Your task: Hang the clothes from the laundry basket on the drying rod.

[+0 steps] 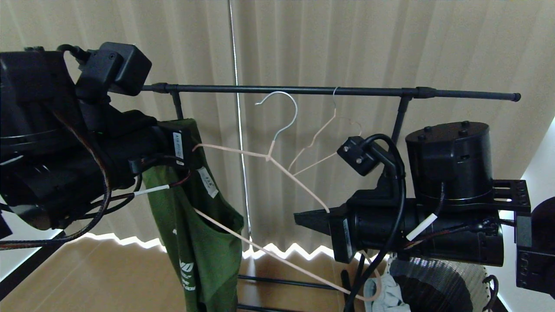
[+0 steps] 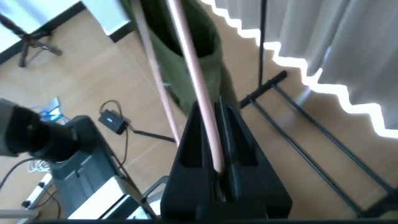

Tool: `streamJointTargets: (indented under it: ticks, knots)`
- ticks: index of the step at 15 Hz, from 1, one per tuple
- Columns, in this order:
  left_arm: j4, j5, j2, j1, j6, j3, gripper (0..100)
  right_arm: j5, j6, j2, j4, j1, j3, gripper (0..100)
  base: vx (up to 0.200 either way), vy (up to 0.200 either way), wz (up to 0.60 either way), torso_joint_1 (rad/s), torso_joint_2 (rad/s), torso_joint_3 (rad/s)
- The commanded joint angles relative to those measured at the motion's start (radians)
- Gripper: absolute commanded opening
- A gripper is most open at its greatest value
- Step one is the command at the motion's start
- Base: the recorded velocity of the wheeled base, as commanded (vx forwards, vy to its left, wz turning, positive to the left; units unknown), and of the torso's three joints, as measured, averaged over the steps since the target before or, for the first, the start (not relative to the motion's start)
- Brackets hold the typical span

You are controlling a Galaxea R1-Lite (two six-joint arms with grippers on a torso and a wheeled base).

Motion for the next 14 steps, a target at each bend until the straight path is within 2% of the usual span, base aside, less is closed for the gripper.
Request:
streamJointTargets:
  ticks: [1,3,5,8,9,11,14]
  knots:
    - [-0.001,0.000,-0.012,0.012,-0.001,0.002,0,-0.041,0.000,0.011,0.003,0.001,0.003,0,0.000,0.000,0.00,0.000,0.00,0.000]
    - [0.000,0.000,-0.015,0.012,-0.001,0.005,0,-0.086,0.003,0.017,0.000,-0.001,-0.003,0,0.000,0.000,0.00,0.000,0.00,0.000]
    - [-0.001,-0.007,-0.017,-0.020,-0.002,0.013,0,-0.087,0.022,0.028,-0.002,-0.007,-0.022,0,0.000,0.000,0.00,0.000,0.00,0.000]
    - [-0.008,-0.009,-0.013,-0.108,-0.012,0.008,0,-0.090,0.043,0.056,-0.002,-0.010,-0.055,0,0.000,0.000,0.00,0.000,0.00,0.000]
    - [-0.009,-0.012,-0.015,-0.166,-0.032,0.001,0,-0.090,0.043,0.060,-0.003,-0.010,-0.058,0,0.000,0.000,0.00,0.000,0.00,0.000]
    - [-0.011,-0.017,-0.015,-0.210,-0.050,-0.007,0,-0.090,0.045,0.071,-0.009,-0.010,-0.060,0,0.000,0.000,0.00,0.000,0.00,0.000]
    - [-0.021,-0.032,-0.015,-0.201,-0.056,-0.007,0,-0.095,0.043,0.070,-0.035,-0.010,-0.043,0,0.000,0.000,0.00,0.000,0.00,0.000]
